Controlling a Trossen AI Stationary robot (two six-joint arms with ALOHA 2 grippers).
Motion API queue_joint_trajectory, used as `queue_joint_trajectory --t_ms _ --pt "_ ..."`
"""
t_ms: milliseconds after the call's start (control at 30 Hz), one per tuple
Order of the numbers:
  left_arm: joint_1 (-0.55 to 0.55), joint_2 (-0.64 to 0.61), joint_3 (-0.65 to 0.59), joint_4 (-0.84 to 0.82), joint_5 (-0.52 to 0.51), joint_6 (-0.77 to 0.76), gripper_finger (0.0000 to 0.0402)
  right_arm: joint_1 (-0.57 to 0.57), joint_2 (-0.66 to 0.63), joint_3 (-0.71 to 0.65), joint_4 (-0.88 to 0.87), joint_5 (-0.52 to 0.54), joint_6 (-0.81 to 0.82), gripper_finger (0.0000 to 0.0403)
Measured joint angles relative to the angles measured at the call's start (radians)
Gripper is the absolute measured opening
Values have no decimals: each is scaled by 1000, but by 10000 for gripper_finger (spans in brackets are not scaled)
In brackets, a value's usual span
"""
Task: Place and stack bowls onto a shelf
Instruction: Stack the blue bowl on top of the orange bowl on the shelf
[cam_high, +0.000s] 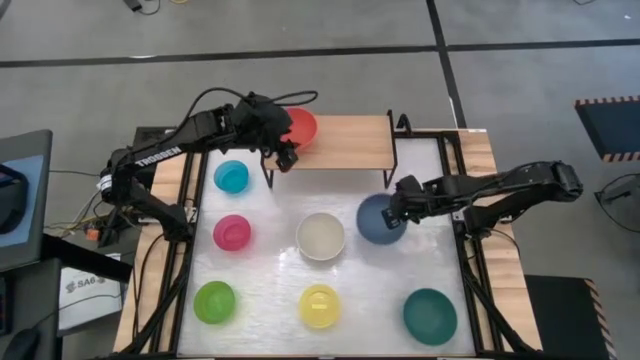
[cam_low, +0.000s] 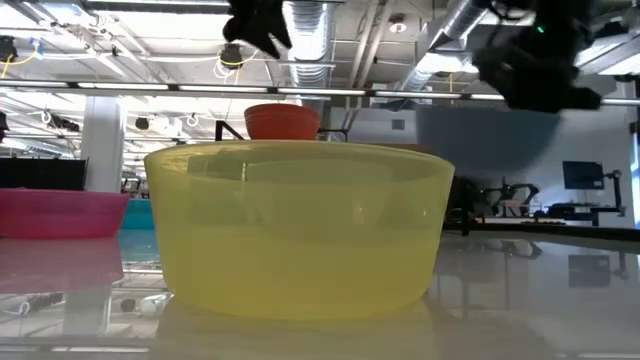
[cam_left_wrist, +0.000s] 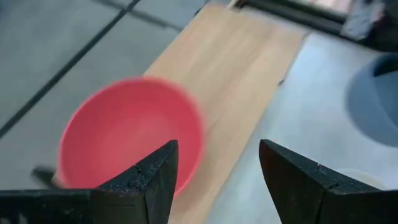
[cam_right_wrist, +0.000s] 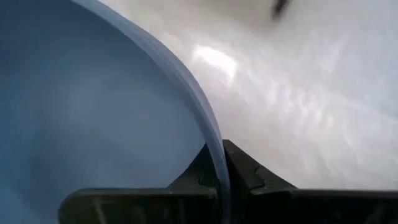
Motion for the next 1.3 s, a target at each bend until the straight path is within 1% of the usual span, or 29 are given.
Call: queue_joint_trajectory --t_ms 133,200,300,367,500,567,667,733,867,933,1100,1200,1300 --pt "-46 9 0 90 28 48 210 -5 2 100 4 152 -64 24" --pt "-64 21 2 165 53 55 210 -16 5 146 10 225 -100 24" --pt "-75 43 1 222 82 54 210 -40 14 194 45 329 -160 24" --pt "-81 59 1 271 102 46 210 -59 21 216 86 366 -200 24" --pt "-90 91 1 283 136 43 210 -89 38 243 149 380 -269 24" --pt "-99 103 0 260 137 40 210 -89 41 243 145 378 -290 24" --pt "-107 115 0 268 129 25 210 -93 58 245 171 408 -306 24" --pt "-114 126 -1 307 133 11 210 -106 72 242 166 417 -326 24" --pt "-125 139 0 358 163 -6 210 -136 114 243 214 425 -356 24" --pt "-131 153 1 387 159 0 210 -138 136 248 258 423 -369 24" --pt "-131 165 0 367 74 11 210 -125 174 311 286 426 -472 24" --pt "-130 169 1 352 38 32 209 -118 200 354 311 459 -565 24" --pt "-132 170 1 341 -12 52 194 -114 218 387 330 482 -681 24"
